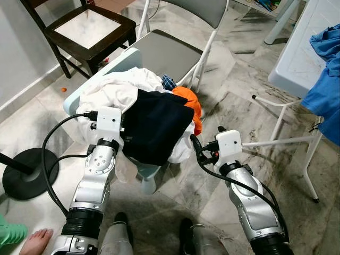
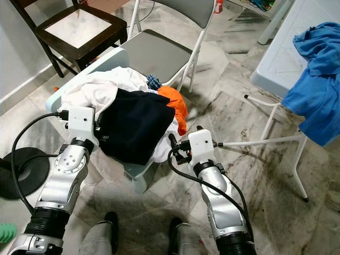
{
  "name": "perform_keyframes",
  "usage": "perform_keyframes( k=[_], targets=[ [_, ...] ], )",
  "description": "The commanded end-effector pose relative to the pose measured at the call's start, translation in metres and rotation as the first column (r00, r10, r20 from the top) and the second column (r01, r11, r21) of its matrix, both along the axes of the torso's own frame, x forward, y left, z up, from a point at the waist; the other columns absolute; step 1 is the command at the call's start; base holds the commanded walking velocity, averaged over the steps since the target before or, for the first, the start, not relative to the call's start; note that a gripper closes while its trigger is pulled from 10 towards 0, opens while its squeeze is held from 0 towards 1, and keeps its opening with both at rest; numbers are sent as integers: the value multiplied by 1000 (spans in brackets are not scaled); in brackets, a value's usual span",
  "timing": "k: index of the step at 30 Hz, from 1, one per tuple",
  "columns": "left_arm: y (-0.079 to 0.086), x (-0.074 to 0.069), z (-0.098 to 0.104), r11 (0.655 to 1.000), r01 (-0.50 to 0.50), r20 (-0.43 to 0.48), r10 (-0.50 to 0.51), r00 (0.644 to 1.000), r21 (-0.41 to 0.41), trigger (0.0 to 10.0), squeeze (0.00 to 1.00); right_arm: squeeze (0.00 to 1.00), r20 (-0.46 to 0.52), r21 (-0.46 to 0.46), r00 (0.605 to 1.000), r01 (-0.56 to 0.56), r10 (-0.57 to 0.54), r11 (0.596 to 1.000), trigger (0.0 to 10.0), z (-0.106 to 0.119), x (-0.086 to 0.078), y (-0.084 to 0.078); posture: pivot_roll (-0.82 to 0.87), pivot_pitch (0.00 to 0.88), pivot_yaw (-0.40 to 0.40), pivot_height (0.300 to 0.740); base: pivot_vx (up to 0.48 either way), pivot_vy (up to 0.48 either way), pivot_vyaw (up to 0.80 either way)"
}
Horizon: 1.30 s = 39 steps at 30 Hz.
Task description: Hang hanger
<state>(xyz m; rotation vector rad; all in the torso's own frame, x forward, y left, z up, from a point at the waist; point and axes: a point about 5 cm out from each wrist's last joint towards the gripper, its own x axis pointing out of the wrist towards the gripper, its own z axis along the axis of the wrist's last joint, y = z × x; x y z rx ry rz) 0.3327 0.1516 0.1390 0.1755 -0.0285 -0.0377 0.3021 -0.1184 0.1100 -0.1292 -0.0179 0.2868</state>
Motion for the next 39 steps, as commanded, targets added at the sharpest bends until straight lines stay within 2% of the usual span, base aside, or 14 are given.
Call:
perform_keyframes(
  k=[1, 4, 9, 15, 20, 22, 24, 26, 29, 30, 33, 35, 38, 39],
  targets=[
    [1, -3, -8, 999, -28, -23, 28, 999, 30, 0, 0, 0, -29, -8, 1000, 8, -9, 1000, 10000, -7, -2, -4, 92, 276, -92, 740, 0, 0, 0],
    [3, -3, -4, 998, -39, 1, 39, 999, 44, 0, 0, 0, -29, -7, 1000, 8, -9, 1000, 10000, -6, -2, -4, 92, 276, -92, 740, 0, 0, 0],
    [2, -4, -7, 999, -37, -14, 38, 999, 34, 0, 0, 0, -27, -6, 1000, 5, -5, 1000, 10000, -6, -1, -2, 92, 276, -92, 740, 0, 0, 0],
    [4, -13, -9, 996, -67, 13, 66, 998, 62, 0, 0, 0, -31, -3, 999, 7, -7, 1000, 10000, -7, -2, -3, 96, 274, -91, 740, 0, 0, 0],
    [9, -16, 4, 988, -110, 113, 97, 989, 109, 0, 0, 0, -34, 1, 999, 11, -11, 1000, 10000, -7, -1, -3, 98, 275, -90, 740, 0, 0, 0],
    [13, -16, 16, 980, -146, 185, 119, 975, 137, 0, 0, 0, -32, 3, 999, 13, -13, 1000, 10000, -7, 0, -3, 101, 274, -87, 740, 0, 0, 0],
    [14, -16, 20, 977, -156, 205, 125, 971, 142, 0, 0, 0, -32, 4, 999, 13, -13, 1000, 10000, -7, 0, -2, 102, 273, -84, 740, 0, 0, 0],
    [20, -18, 38, 969, -178, 299, 121, 947, 171, 0, 0, 0, -31, 7, 999, 18, -18, 1000, 10000, -7, 0, -2, 104, 271, -81, 740, 0, 0, 0],
    [23, -19, 48, 968, -185, 346, 117, 931, 170, 0, 0, 0, -31, 8, 999, 21, -20, 1000, 10000, -7, 0, -3, 107, 268, -79, 740, 0, 0, 0],
    [23, -18, 63, 965, -187, 406, 100, 908, 181, 0, 0, 0, -31, 9, 999, 23, -22, 1000, 10000, -7, 1, -3, 108, 265, -77, 740, 0, 0, 0],
    [20, -18, 79, 965, -192, 466, 89, 880, 180, 0, 0, 0, -30, 11, 999, 25, -25, 1000, 10000, -7, 2, -2, 112, 260, -77, 740, 0, 0, 0],
    [17, -18, 109, 961, -206, 568, 67, 820, 184, 0, 0, 0, -24, 17, 999, 33, -33, 999, 10000, -5, 3, -2, 112, 257, -76, 740, 0, 0, 0],
    [13, -22, 132, 958, -209, 642, 35, 766, 197, 0, 0, 0, -21, 24, 999, 42, -42, 999, 10000, -4, 5, -2, 114, 257, -76, 740, 0, 0, 0],
    [12, -24, 135, 958, -209, 650, 31, 759, 198, 0, 0, 0, -20, 27, 999, 45, -44, 999, 10000, -4, 5, -3, 116, 256, -75, 740, 0, 0, 0]
  ],
)
